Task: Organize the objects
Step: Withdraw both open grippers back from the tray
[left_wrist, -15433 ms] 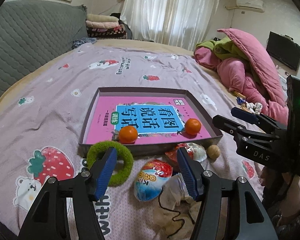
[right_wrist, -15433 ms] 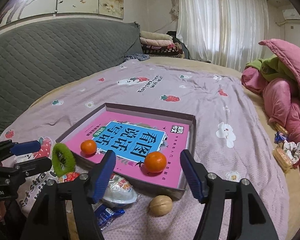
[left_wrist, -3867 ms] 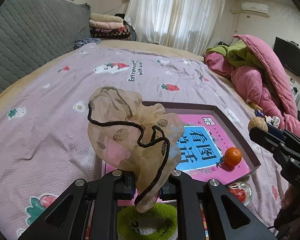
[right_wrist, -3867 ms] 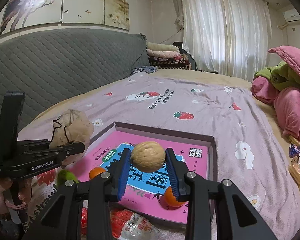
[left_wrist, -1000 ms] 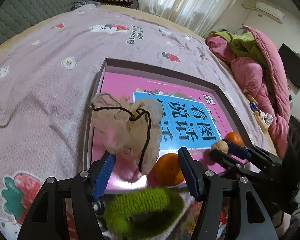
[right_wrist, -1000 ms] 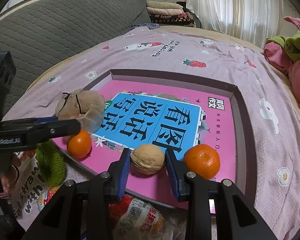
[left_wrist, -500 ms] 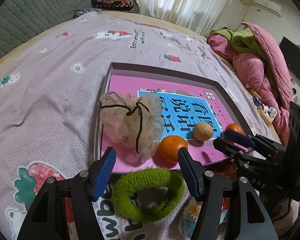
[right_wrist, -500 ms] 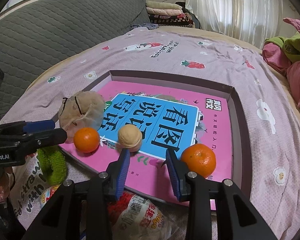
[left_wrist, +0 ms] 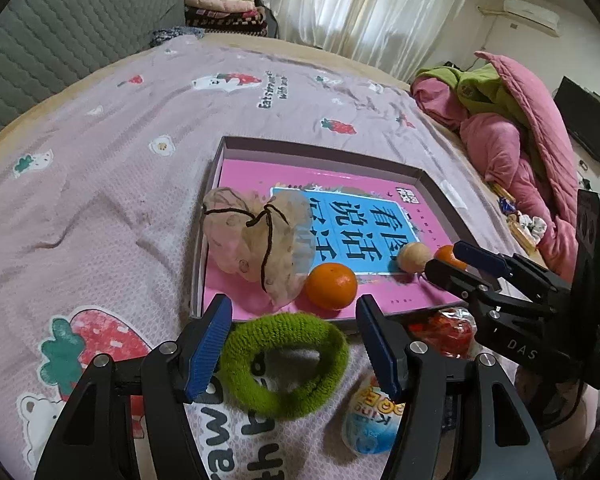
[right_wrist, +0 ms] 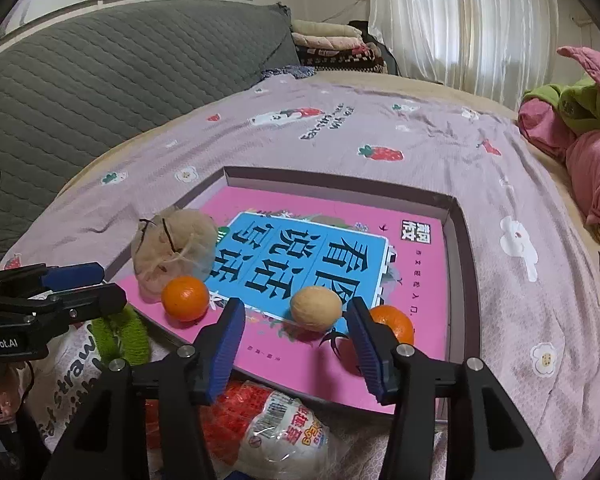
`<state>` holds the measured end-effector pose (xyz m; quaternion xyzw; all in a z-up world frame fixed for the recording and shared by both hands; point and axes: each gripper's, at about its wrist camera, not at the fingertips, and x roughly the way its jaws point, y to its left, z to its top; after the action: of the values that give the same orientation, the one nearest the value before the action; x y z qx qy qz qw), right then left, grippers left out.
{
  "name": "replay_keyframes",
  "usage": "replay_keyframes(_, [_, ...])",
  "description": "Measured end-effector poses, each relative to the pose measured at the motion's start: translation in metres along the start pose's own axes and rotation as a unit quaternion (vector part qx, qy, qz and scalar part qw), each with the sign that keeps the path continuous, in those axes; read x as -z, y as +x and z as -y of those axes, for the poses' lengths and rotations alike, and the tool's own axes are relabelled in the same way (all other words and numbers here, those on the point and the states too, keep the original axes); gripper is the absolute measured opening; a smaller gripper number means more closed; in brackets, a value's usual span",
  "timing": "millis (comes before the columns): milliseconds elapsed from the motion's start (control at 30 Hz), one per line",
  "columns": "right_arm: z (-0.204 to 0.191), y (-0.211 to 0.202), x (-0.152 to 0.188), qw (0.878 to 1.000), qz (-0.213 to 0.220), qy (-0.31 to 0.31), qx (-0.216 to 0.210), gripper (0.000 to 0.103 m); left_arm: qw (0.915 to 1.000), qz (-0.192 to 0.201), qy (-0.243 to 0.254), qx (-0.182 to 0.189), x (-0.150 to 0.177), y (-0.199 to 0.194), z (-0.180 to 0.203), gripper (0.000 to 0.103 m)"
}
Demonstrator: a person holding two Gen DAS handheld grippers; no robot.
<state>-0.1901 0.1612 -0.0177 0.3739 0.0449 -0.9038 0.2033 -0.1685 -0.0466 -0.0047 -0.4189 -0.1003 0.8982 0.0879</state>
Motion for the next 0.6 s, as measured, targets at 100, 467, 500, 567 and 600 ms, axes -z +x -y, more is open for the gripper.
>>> replay_keyframes(100, [-0.002, -0.005, -0.002, 1.000, 0.008, -0.002, -0.004, 0.059, 1.0000, 0.009, 0.003, -0.002, 0.001, -0.006, 0.003, 0.066])
replay_keyframes(467, [0.002, -0.025, -0.005, 0.999, 0.035, 0.006, -0.001, 0.067, 0.9996, 0.020, 0.018, -0.003, 0.003, -0.014, 0.021, 0.066])
replay_keyframes(500, [0.003, -0.026, -0.005, 0.999, 0.037, 0.008, 0.000, 0.068, 0.9996, 0.021, 0.019, -0.003, 0.003, -0.014, 0.022, 0.066])
replay_keyframes(567, [0.005, -0.029, -0.005, 0.999, 0.041, 0.011, 0.001, 0.068, 0.9995, 0.023, 0.022, -0.005, 0.003, -0.015, 0.026, 0.066])
replay_keyframes(600, [0.006, -0.030, -0.005, 0.999, 0.041, 0.013, 0.001, 0.068, 0.9994, 0.024, 0.023, -0.006, 0.003, -0.015, 0.029, 0.066])
